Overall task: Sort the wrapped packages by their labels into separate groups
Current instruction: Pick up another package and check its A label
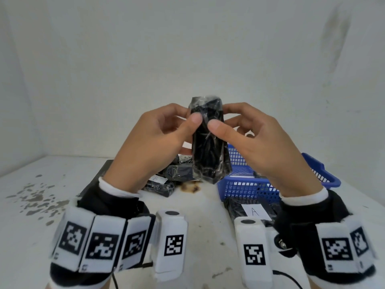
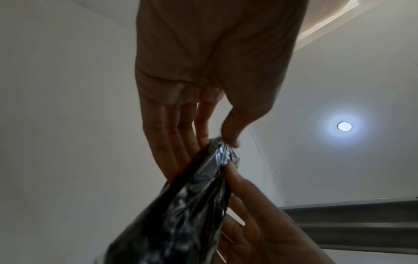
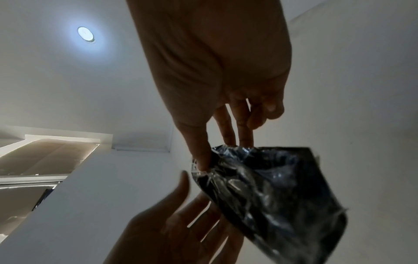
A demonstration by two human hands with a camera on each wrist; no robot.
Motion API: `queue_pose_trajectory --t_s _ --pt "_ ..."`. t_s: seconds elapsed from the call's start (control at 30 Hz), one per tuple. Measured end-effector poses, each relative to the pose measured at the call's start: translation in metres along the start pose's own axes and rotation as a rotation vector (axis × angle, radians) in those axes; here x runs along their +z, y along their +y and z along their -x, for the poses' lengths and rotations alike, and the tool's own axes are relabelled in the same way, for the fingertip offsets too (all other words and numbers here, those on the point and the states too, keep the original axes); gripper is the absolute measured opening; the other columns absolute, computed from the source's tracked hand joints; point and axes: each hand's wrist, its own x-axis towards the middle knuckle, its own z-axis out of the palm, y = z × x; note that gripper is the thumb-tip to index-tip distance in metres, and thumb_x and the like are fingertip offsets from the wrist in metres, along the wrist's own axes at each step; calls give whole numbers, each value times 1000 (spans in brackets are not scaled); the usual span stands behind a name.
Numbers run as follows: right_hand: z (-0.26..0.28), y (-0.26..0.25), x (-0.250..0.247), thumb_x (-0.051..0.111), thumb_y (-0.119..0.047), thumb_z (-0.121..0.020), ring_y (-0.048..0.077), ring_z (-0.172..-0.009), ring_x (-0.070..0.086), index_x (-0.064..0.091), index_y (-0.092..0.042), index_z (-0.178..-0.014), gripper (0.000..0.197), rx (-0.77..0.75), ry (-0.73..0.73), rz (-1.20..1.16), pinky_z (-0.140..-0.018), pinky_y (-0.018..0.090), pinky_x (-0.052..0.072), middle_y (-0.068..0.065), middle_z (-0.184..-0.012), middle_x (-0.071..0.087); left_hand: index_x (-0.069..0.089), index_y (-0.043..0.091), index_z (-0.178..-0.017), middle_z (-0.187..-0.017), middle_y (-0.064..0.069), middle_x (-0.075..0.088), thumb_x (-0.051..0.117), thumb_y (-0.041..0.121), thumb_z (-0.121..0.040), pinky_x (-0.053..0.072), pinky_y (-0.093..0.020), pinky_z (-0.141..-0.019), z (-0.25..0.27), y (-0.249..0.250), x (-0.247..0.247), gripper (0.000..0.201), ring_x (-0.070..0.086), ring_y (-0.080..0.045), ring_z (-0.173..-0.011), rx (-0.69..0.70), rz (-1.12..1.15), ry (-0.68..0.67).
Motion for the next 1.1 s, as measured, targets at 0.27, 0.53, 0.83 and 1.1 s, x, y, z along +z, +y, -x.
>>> queue_pose_trajectory --t_s 0.27,0.53,0.83,1.1 --pt "1 1 -4 77 -40 -80 13 -57 63 67 -36 -111 33 -6 -13 -77 -60 28 52 -12 -99 75 66 7 -97 -89 -9 74 61 17 -92 60 -29 -67 -2 -5 -4 12 71 -15 -84 9 -91 -42" --pt "1 -3 -3 72 -48 -73 29 -72 75 69 -33 -105 36 20 -51 -214 -73 36 62 1 -102 75 69 4 -94 -89 -6 76 60 34 -88 61 -34 -72 0 0 -3 32 72 -14 -89 -45 5 -36" --pt "2 -1 2 77 -37 -80 28 -84 75 71 -27 -109 31 -24 -44 -188 -88 45 60 0 -115 70 69 -3 -88 -89 -16 74 62 27 -89 59 -37 -83 0 -1 -3 31 71 -23 -92 -59 29 13" --pt "5 -6 -1 76 -40 -77 32 -91 73 73 -28 -97 24 -90 -43 -196 -91 55 55 -4 -107 73 72 -3 -87 -85 -11 76 60 52 -70 59 -37 -82 -1 2 0 59 73 -22 -85 -63 54 64"
